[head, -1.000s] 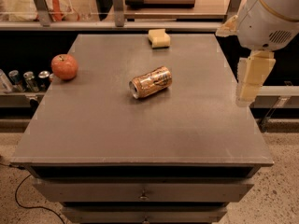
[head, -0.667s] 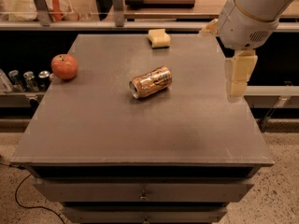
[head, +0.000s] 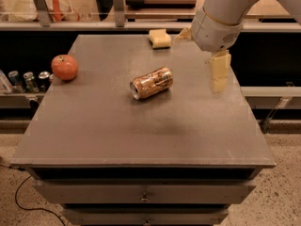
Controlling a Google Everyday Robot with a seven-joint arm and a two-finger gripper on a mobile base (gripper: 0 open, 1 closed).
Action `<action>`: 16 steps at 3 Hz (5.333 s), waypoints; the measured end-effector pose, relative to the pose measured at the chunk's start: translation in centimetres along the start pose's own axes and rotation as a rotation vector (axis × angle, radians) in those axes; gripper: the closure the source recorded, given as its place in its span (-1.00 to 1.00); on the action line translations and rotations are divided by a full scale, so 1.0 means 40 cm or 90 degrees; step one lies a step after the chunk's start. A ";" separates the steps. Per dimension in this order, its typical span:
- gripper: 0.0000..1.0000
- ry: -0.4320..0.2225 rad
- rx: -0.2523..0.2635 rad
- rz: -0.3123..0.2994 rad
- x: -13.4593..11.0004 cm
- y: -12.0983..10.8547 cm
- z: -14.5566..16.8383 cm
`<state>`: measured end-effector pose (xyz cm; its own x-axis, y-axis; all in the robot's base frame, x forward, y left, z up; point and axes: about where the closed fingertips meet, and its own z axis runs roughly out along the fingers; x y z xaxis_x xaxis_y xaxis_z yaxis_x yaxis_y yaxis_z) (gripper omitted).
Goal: Pick orange can
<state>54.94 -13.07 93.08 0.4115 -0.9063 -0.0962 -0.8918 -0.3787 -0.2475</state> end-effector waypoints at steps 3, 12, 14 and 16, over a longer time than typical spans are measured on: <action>-1.00 -0.012 -0.055 -0.119 -0.095 -0.083 0.131; 1.00 0.020 -0.077 -0.066 -0.006 -0.181 0.153; 1.00 -0.002 -0.016 -0.054 -0.002 -0.234 0.061; 1.00 -0.013 0.008 -0.042 -0.002 -0.253 0.027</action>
Offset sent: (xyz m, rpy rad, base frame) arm 0.0159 0.0670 -0.0362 -0.0526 0.0699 0.2513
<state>64.12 -8.96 94.57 0.4727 -0.8756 -0.0990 -0.8605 -0.4345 -0.2660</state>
